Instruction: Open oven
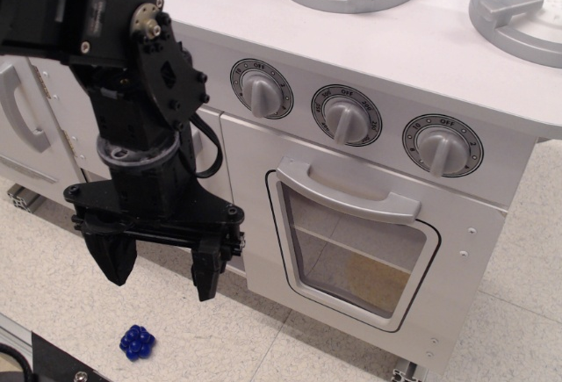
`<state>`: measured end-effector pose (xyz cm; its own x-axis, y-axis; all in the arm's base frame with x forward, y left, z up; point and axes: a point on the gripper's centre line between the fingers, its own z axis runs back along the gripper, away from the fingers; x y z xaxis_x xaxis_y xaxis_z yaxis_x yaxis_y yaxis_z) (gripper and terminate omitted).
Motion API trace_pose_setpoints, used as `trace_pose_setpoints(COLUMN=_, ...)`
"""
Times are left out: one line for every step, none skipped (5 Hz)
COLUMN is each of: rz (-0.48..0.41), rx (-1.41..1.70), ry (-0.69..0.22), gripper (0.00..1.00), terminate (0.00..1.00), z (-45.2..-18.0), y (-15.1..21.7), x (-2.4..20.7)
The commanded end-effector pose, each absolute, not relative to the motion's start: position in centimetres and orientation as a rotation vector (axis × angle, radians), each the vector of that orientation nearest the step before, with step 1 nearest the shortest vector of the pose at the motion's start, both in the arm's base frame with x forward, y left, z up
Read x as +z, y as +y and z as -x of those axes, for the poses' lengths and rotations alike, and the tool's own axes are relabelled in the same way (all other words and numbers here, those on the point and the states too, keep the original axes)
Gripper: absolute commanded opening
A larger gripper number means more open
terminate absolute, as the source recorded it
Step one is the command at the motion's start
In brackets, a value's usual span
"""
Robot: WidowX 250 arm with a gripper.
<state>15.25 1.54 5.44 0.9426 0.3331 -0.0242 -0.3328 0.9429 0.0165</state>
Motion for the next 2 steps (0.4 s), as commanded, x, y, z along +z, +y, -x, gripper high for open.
trace_pose_setpoints(rz=-0.012, rx=0.339, ry=0.027, gripper=1.00, terminate=0.00, z=-15.2, y=1.5, x=5.4)
trace_pose_setpoints(rz=0.078, rx=0.589, ry=0.060, gripper=1.00, terminate=0.00, z=-16.9, y=0.0, x=5.3)
